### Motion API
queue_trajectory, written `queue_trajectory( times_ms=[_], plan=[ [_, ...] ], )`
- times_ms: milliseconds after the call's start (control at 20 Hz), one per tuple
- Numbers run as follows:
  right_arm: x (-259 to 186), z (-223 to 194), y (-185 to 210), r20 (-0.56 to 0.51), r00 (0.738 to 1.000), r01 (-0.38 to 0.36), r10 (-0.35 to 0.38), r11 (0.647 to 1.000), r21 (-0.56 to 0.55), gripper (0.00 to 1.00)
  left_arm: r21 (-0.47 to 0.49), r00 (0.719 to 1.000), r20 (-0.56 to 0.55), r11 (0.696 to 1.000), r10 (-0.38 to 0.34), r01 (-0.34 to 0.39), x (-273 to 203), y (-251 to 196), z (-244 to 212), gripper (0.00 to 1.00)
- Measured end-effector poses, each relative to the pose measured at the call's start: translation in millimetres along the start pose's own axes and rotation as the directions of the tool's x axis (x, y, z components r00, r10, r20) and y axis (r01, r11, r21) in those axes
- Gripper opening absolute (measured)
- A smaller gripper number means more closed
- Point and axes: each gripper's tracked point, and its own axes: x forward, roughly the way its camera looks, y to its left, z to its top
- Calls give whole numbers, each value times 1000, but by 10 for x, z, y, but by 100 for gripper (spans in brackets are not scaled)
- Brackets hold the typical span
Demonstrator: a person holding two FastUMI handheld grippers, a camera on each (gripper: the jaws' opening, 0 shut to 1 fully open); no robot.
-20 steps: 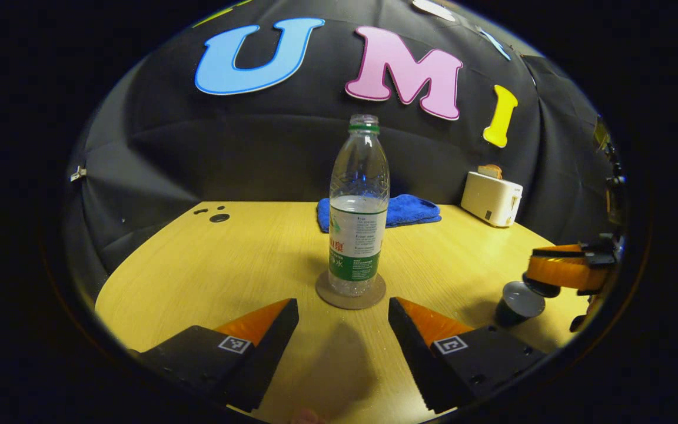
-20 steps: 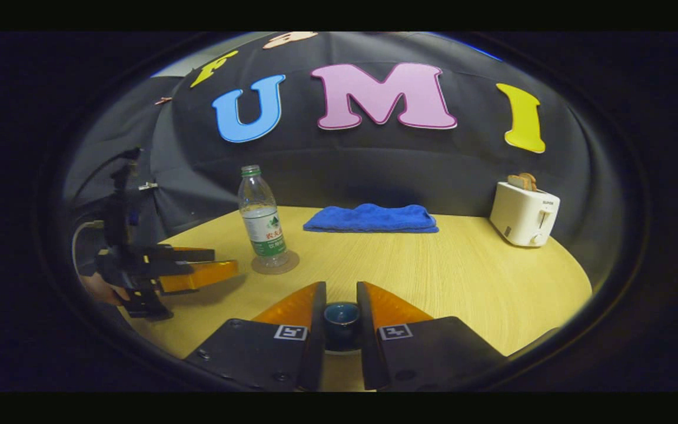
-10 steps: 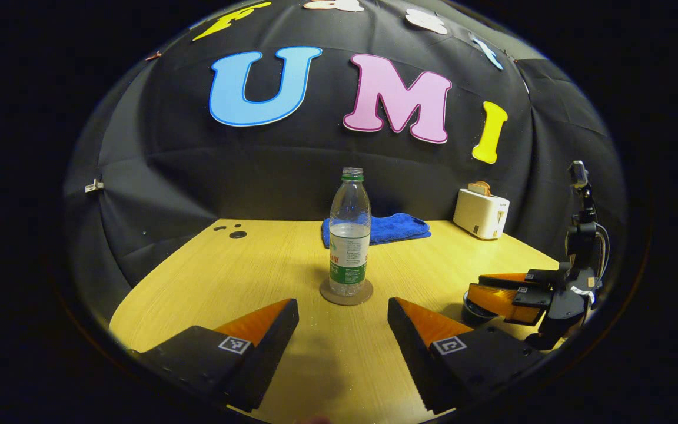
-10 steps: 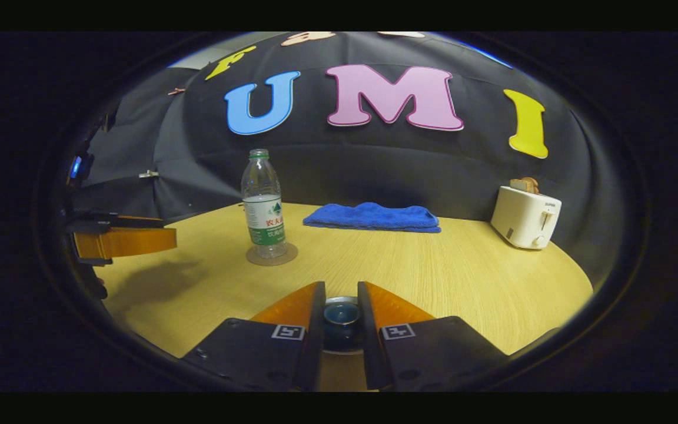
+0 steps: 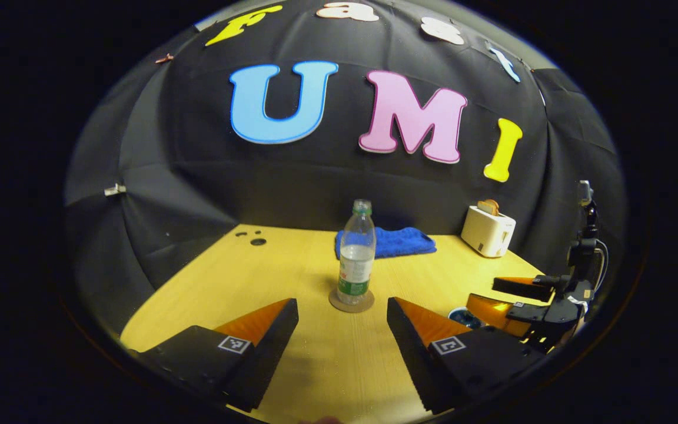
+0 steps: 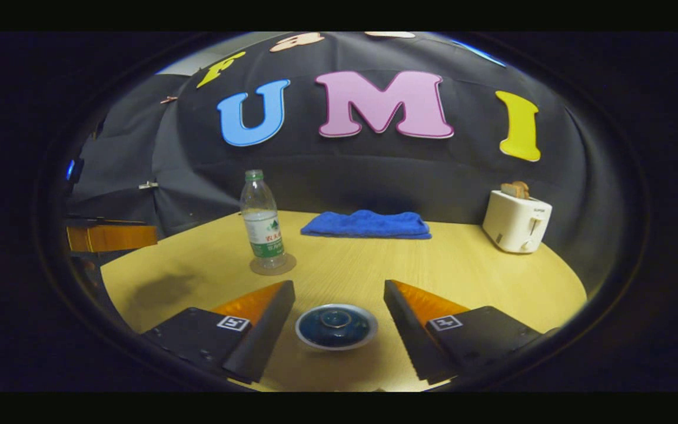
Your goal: Open the teacup lid with one hand, grasp the water bottle and pour water into the teacup with the other hand; after pouring, place the water bottle on the coaster and then close the teacup lid.
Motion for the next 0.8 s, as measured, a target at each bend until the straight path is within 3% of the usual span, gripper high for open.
queue_trajectory(
  times_ms=[50, 200, 300, 400, 450, 650, 800],
  plan=[
    [-126, 152, -92, 14, 1000, 23, -23, 1000, -4, 100, -3, 1000, 1, 1000, 21, -21, -11, 6, 23, 95],
    [-497, 593, -415, 38, 994, 107, -107, 994, 4, 100, -77, 997, -71, 997, -8, 3, -241, -242, -31, 95],
    [-754, 875, -532, 62, 990, 125, -129, 990, 59, 100, -100, 997, -74, 995, -26, 18, -364, -351, 21, 95],
    [-1024, 1088, -644, 76, 987, 136, -141, 988, 75, 96, -90, 997, -75, 996, 7, -13, -378, -344, 31, 95],
    [-1156, 1138, -689, 74, 986, 144, -150, 986, 81, 99, -87, 997, -77, 996, 28, -35, -417, -350, 22, 95],
    [-1544, 1167, -739, 52, 983, 168, -174, 980, 103, 98, -16, 993, -42, 993, 113, -113, -543, -257, 105, 95],
    [-1695, 1243, -647, 78, 982, 160, -171, 980, 122, 99, 6, 993, 15, 993, 121, -121, -551, -237, 245, 95]
  ],
)
